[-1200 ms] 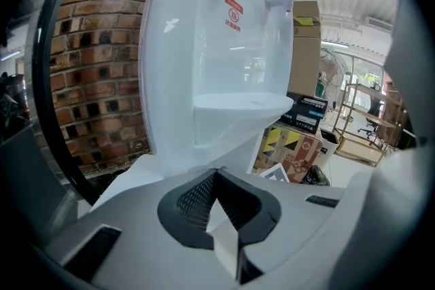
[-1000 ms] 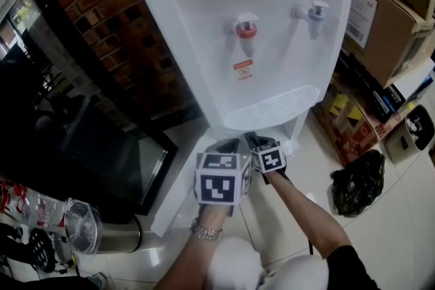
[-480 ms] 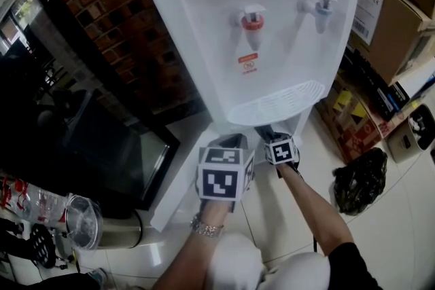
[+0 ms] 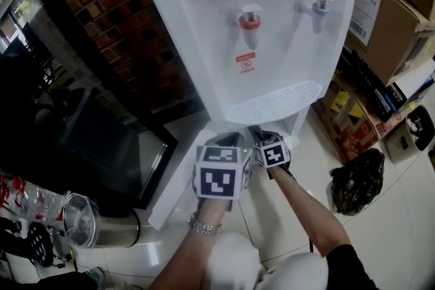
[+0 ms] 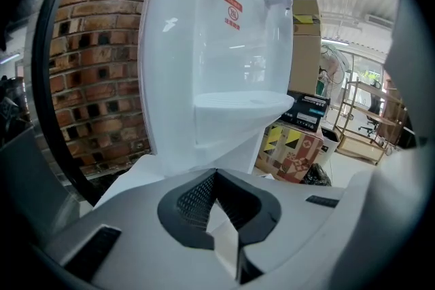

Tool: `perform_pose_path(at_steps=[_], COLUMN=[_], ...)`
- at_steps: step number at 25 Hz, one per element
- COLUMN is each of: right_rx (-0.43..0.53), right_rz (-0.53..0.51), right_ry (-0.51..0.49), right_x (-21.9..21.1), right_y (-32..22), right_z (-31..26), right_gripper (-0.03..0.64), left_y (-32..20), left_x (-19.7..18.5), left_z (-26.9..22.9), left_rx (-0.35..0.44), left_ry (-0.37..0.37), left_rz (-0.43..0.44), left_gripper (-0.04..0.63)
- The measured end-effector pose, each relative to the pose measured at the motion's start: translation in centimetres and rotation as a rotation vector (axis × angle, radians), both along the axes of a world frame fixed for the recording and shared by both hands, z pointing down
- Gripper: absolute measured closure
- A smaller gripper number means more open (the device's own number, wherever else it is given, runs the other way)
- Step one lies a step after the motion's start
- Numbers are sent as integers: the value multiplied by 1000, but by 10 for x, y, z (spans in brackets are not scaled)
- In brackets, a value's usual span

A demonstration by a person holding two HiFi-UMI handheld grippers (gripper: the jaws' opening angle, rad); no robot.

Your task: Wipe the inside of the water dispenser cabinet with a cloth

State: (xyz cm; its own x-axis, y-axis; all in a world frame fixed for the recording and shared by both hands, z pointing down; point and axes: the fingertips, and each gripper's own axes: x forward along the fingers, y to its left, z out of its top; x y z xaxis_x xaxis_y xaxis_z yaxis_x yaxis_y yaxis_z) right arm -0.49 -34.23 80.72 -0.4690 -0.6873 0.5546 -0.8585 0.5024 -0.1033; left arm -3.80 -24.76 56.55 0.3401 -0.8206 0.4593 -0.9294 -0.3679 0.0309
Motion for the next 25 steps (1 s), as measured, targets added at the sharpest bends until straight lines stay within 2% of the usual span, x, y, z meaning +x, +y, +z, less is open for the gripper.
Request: perform_pose_path(at_steps=[2,3,5,6,7,9,10,11,15,18,21,25], right_rx=[-27,-122,-454,-531,-470,-166,-79,-53,-67,-80,-71,-24], right_rz=[-72,-86,-76,-75,-86,-108,-93,-57,133,212,199,57], right_ry=[18,63,190,226,222,160,149,159,206,197,157,66], right_x=[-25,-28,-14,-9,-12,-21,-15,0,73,98,88,22], right_y=[17,37,95,107,97,43,24,14,-3,-7,-4,8], right_z=[1,13,56,69,67,43,37,36,35,33,25,-1], right_gripper=[596,597,597,597,597,597,597,597,597,597,597,596], left_y=[1,1,2,3,3,4,5,5,6,6,7,8], left_x=[0,0,0,1,0,-1,-2,-3,-3,-1,-1,-2], left_z=[-2,-2,-4,-5,-6,-8,-8,-7,-5,-5,-6,-8], left_rx=[2,1,2,4,6,10,9,7,3,2,1,3], left_ry=[4,2,5,8,10,10,7,3,-2,-4,-4,-2], left_rz=[3,5,8,8,7,7,6,5,5,9,11,9], left_gripper=[594,594,594,594,594,593,594,594,594,594,594,594])
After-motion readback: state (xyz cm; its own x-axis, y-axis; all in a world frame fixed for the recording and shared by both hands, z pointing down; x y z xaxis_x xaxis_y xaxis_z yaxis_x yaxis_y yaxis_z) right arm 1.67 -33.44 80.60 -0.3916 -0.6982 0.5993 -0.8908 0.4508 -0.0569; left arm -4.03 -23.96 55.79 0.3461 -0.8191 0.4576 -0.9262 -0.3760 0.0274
